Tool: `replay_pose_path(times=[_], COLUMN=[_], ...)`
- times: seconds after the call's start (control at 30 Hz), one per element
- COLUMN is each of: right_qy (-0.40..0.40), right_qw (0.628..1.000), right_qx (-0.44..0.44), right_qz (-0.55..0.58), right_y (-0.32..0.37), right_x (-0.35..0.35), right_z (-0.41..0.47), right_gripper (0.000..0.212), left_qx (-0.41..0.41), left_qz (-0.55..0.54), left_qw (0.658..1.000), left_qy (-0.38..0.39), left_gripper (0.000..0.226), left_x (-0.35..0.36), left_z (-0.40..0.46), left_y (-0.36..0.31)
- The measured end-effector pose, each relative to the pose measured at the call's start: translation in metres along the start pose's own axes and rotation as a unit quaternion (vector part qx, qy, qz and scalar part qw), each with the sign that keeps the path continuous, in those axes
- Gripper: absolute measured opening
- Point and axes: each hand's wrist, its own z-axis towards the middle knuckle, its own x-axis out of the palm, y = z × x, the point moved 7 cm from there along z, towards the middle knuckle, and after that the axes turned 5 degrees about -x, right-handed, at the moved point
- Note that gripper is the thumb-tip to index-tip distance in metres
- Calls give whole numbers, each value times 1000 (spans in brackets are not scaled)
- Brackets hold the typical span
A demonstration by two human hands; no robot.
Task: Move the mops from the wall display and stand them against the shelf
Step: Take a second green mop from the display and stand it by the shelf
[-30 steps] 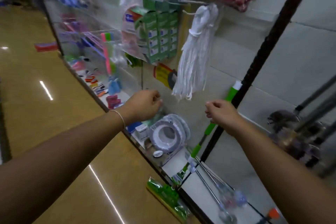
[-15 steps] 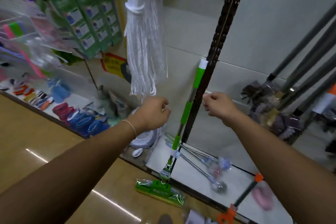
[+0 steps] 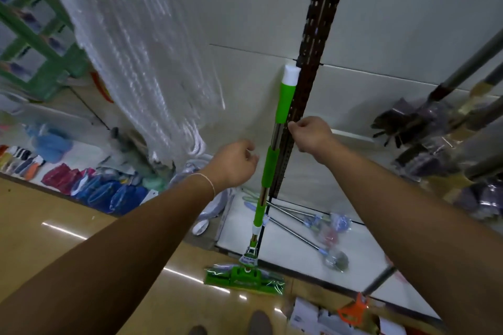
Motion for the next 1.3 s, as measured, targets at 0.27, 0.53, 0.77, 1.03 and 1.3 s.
replay_pose_path(times=[0.27, 0.53, 0.77, 1.03, 1.3], right_qy=[42, 10, 2, -19, -90], right_qw=[996, 990, 992, 989, 987], right_qx=[-32, -37, -102, -108, -112], right_qz=[72, 132, 67, 101, 74], right_y=[12, 9, 9, 8, 25], right_x=[21, 29, 37, 40, 60], right_z=[50, 41, -20, -87, -191], right_gripper=[35, 29, 24, 34, 25], left_qx=[-15, -53, -59, 17, 98], left_qz=[-39, -44, -119, -103, -146], left_qw=[999, 997, 989, 993, 979], left_qy=[13, 26, 64, 59, 107], left_gripper=[27, 35, 29, 19, 28], left_x=[27, 41, 64, 71, 62], left_z=[40, 49, 18, -29, -105], left_y=[7, 10, 12, 14, 40])
